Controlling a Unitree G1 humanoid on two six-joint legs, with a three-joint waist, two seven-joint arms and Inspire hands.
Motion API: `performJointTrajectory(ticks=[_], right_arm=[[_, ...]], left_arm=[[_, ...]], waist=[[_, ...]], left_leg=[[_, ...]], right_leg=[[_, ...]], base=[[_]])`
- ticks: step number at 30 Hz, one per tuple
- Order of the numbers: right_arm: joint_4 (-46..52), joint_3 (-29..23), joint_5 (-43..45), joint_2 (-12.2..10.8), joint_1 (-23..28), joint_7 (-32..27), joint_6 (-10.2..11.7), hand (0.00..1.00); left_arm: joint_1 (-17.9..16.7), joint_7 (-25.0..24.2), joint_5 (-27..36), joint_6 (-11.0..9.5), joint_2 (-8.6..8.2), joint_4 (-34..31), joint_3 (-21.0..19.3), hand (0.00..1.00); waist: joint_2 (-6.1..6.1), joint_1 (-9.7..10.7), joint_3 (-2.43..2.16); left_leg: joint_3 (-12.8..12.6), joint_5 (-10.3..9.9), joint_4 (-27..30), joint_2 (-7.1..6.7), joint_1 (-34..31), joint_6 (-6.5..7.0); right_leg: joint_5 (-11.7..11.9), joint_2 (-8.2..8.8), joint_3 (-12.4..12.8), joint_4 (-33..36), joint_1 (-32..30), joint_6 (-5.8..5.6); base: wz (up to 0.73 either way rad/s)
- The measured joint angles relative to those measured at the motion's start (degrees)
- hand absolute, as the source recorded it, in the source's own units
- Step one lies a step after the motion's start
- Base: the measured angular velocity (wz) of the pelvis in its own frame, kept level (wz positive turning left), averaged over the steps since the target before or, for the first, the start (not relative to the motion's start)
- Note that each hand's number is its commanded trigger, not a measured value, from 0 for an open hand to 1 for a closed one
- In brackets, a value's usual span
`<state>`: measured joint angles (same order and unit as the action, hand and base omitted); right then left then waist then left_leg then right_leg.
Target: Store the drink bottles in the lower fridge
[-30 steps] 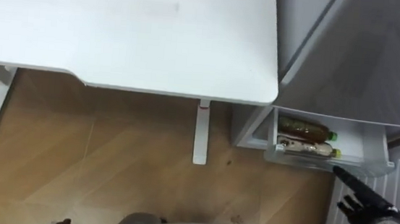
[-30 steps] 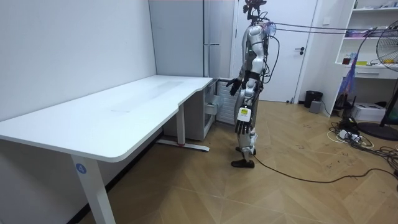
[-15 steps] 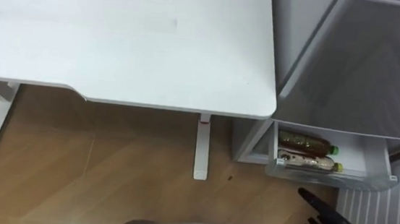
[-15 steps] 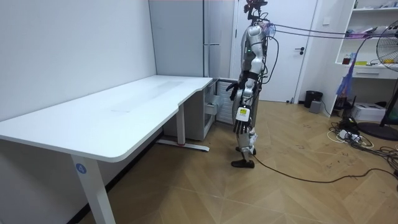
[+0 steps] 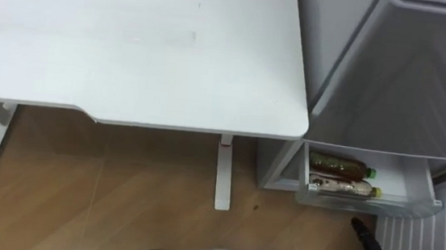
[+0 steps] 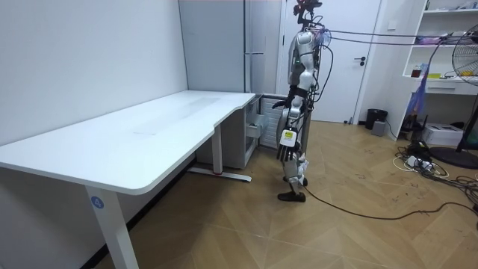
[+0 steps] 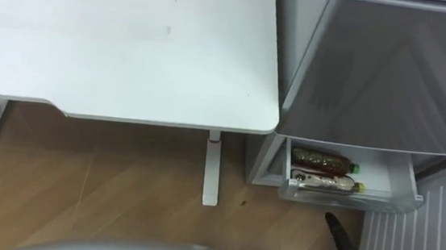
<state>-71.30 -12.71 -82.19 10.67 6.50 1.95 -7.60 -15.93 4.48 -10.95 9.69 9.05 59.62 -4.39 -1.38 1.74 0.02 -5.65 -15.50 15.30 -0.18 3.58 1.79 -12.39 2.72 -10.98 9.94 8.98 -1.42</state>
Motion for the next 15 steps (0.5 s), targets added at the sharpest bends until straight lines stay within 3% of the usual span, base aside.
performJointTrajectory(ticks=[5,9,15], right_arm=[[-0.01,-4.42,-5.73,-1.00,0.06,-0.04,0.14,0.00],[-0.06,-6.87,-7.70,-1.37,0.37,-0.03,0.61,0.00],[-0.06,-7.97,-7.75,-1.42,0.32,-0.03,0.83,0.00]], left_arm=[[0.20,-0.12,0.02,0.25,0.01,0.01,0.01,0.00],[0.23,-0.17,0.02,0.07,0.01,0.01,-0.05,0.00],[0.31,-0.23,-0.05,-0.37,0.01,0.04,-0.05,0.00]], waist=[[0.99,1.23,0.18],[1.51,1.90,-0.07],[1.07,2.72,0.06]], left_leg=[[0.11,0.02,0.10,0.00,0.07,-0.01],[0.38,0.08,0.06,-0.03,0.11,-0.09],[0.46,0.08,0.07,-0.04,0.05,-0.09]], right_leg=[[0.02,-0.08,0.00,-0.01,0.06,-0.02],[0.01,-0.12,-0.09,0.00,0.13,-0.02],[0.01,-0.13,0.08,0.08,-0.03,-0.02]], base=[[-0.02],[0.00],[-0.01]])
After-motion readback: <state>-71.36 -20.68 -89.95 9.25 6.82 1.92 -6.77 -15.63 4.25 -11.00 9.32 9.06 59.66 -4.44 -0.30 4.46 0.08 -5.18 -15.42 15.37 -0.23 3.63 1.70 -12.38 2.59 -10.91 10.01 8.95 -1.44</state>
